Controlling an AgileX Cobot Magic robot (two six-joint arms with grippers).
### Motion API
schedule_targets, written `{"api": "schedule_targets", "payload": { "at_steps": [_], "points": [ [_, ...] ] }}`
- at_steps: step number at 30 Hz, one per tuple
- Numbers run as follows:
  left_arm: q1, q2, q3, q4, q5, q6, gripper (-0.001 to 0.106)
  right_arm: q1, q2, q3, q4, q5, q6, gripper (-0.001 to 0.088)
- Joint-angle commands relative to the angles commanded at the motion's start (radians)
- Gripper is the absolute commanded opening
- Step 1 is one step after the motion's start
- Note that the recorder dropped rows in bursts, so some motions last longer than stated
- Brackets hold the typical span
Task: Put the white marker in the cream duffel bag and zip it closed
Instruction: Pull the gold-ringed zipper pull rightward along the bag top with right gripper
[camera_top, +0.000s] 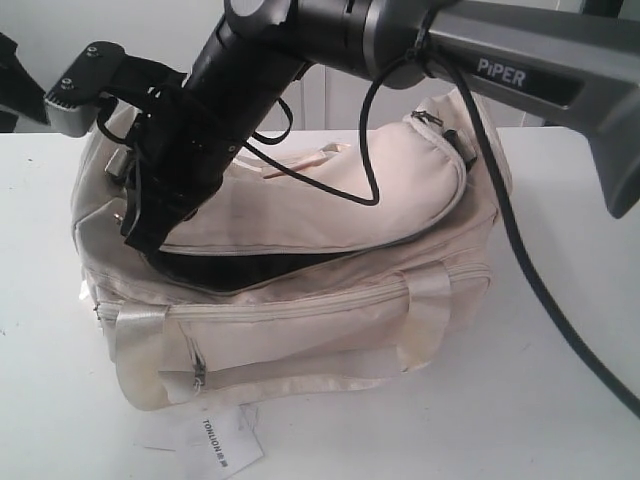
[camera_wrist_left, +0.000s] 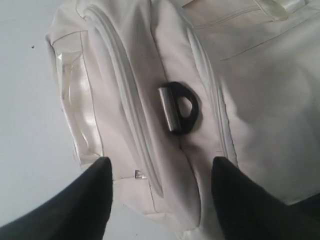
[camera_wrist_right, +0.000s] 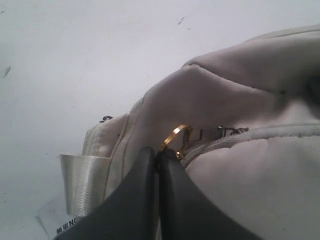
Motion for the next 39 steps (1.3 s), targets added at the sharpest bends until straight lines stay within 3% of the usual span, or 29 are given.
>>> {"api": "schedule_targets", "payload": {
  "at_steps": [6,9,11,16,25,28,34,39],
  "points": [
    [0.000,-0.098,0.246,-0.131,-0.134,0.000,0.062,0.000,0.000,0.000,0.000,0.031,0.000,0.0000],
    [0.000,-0.097,0.347,-0.302,-0.252,0.071,0.062,0.000,0.000,0.000,0.000,0.031,0.000,0.0000],
    [0.000,-0.095,0.368,-0.374,-0.289,0.153,0.062,0.000,0.000,0.000,0.000,0.031,0.000,0.0000],
    [-0.003,-0.015,0.368,-0.409,-0.302,0.207,0.070,0.000,0.000,0.000,0.000,0.031,0.000,0.0000],
    [-0.101,0.087,0.368,-0.484,-0.428,0.351,0.069,0.000,0.000,0.000,0.002,0.035,0.000,0.0000],
    [-0.101,0.093,0.368,-0.525,-0.455,0.399,0.057,0.000,0.000,0.000,0.002,0.038,0.000,0.0000],
    [-0.101,0.093,0.368,-0.543,-0.447,0.460,0.004,0.000,0.000,0.000,0.002,0.038,0.000,0.0000],
    [-0.101,0.093,0.368,-0.545,-0.443,0.471,0.000,0.000,0.004,0.000,0.002,0.040,0.002,0.0000]
  ]
}}
